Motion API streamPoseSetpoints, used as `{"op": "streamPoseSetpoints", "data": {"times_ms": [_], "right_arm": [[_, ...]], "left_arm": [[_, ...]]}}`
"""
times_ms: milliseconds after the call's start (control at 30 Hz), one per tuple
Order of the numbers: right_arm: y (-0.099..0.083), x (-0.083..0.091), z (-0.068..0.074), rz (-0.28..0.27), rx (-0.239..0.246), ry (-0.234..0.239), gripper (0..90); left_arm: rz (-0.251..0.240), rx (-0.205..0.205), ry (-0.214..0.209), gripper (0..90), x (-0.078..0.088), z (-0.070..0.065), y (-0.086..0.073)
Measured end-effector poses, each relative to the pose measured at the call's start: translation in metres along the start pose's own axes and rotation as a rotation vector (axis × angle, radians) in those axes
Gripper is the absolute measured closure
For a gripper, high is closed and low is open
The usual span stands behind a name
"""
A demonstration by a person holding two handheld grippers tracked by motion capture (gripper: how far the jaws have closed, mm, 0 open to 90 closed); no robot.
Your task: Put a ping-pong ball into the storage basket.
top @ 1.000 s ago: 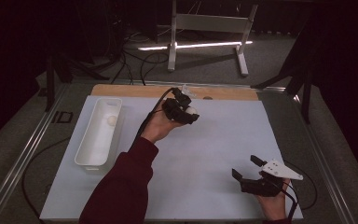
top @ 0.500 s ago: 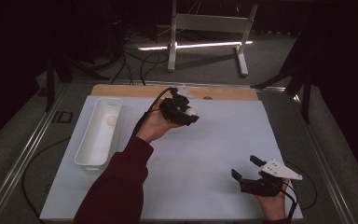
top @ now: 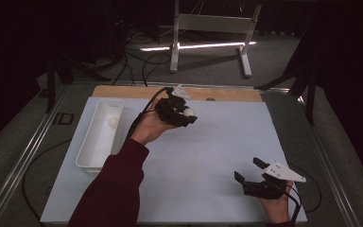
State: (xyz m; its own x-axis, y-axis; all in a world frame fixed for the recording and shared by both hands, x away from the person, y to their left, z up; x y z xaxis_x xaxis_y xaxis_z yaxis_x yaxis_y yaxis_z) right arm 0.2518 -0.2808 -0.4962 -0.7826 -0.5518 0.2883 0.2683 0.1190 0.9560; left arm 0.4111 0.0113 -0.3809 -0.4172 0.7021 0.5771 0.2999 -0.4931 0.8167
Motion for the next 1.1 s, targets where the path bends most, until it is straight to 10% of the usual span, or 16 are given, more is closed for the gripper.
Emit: {"op": "streamPoseSetpoints", "data": {"times_ms": [1100], "right_arm": [[0.001, 0.000, 0.001, -0.002, 0.002, -0.001, 7.7]], "left_arm": [[-0.032, -0.031, 0.015, 51.4, 0.030, 0.003, -0.010]]}}
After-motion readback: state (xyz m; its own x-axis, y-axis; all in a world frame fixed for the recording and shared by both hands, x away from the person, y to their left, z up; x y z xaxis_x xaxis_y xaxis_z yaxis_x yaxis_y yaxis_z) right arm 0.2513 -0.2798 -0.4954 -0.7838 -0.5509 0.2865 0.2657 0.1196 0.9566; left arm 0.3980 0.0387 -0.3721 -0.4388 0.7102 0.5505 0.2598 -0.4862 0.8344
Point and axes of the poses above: each handheld gripper's, and its own axes: x roughly backward along the jaws, y roughly out of its top, z roughly to its left, the point moved 3 cm from there along -x, roughly forward along the jaws, and after that the axes turned 7 degrees about -z, right-handed, at the moved point
